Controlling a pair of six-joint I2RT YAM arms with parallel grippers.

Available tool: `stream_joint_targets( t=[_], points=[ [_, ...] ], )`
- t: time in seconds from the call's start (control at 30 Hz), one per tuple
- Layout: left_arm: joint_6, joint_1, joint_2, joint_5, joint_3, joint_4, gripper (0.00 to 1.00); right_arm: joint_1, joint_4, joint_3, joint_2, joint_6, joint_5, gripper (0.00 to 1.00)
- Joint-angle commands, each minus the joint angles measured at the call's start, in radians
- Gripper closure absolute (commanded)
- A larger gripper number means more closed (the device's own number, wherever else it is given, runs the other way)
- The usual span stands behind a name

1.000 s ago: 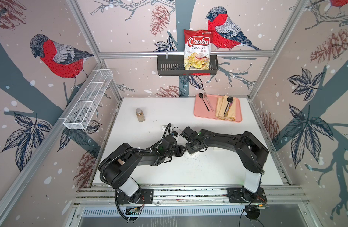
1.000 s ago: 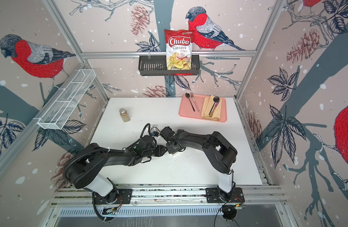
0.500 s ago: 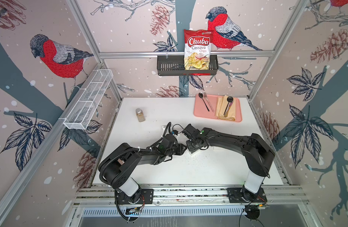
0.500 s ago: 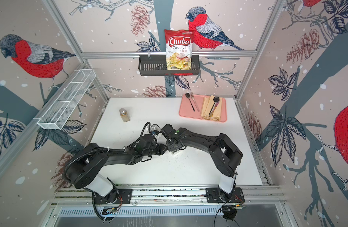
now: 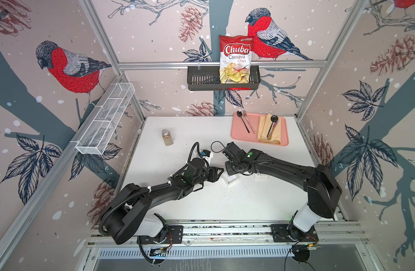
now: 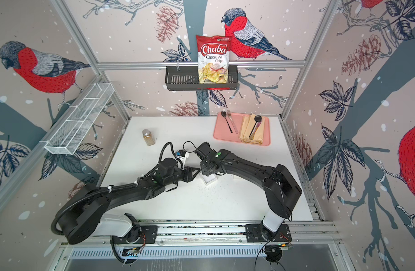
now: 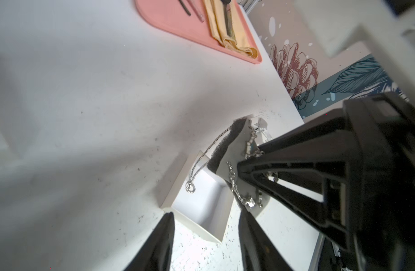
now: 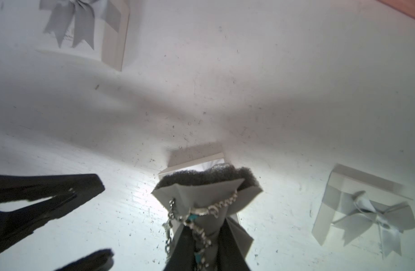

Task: Take the necklace out of the lift-off lid jewelry box
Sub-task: Take out the inner lining from the jewelry box.

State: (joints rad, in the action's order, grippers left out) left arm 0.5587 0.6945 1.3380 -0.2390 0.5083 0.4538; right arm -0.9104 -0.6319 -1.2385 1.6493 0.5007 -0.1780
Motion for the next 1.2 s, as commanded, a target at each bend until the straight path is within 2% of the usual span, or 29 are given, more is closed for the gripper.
stream_joint_targets(
  t=[0.0, 0.17, 0.3, 0.43, 0.5, 0.63, 0.7, 0.93, 1.1, 1.17],
  points=[
    [-0.09, -0.015, -0.068, 0.032, -0.004, -0.033, 0.49, 0.013, 0.014, -0.021, -0.043, 0.027, 0.032, 0.82],
    [-0.165, -0.056, -0.166, 0.003, 0.009, -0.08, 0.48, 0.032, 0.028, -0.046, -0.109, 0.043, 0.102, 0.81],
    [-0.26, -0.055, -0.242, -0.008, 0.001, -0.072, 0.45, 0.044, 0.035, -0.064, -0.154, 0.048, 0.144, 0.8],
    [-0.296, -0.055, -0.313, 0.033, 0.011, -0.084, 0.38, 0.056, 0.062, -0.065, -0.209, 0.059, 0.167, 0.8],
    [-0.305, -0.055, -0.326, 0.042, 0.033, -0.112, 0.39, 0.063, 0.081, -0.065, -0.23, 0.062, 0.179, 0.8],
    [-0.339, -0.055, -0.322, -0.096, 0.09, -0.16, 0.41, 0.068, 0.13, -0.065, -0.277, 0.061, 0.187, 0.79],
    [-0.321, -0.055, -0.311, -0.146, 0.113, -0.151, 0.42, 0.068, 0.145, -0.064, -0.294, 0.062, 0.177, 0.79],
    [-0.208, -0.055, -0.286, -0.201, 0.172, -0.139, 0.44, 0.069, 0.183, -0.061, -0.353, 0.07, 0.165, 0.78],
    [-0.151, -0.055, -0.286, -0.208, 0.177, -0.082, 0.43, 0.068, 0.219, -0.052, -0.391, 0.066, 0.163, 0.78],
    [-0.128, -0.056, -0.28, -0.207, 0.187, -0.073, 0.45, 0.069, 0.228, -0.047, -0.392, 0.065, 0.16, 0.78]
  ],
)
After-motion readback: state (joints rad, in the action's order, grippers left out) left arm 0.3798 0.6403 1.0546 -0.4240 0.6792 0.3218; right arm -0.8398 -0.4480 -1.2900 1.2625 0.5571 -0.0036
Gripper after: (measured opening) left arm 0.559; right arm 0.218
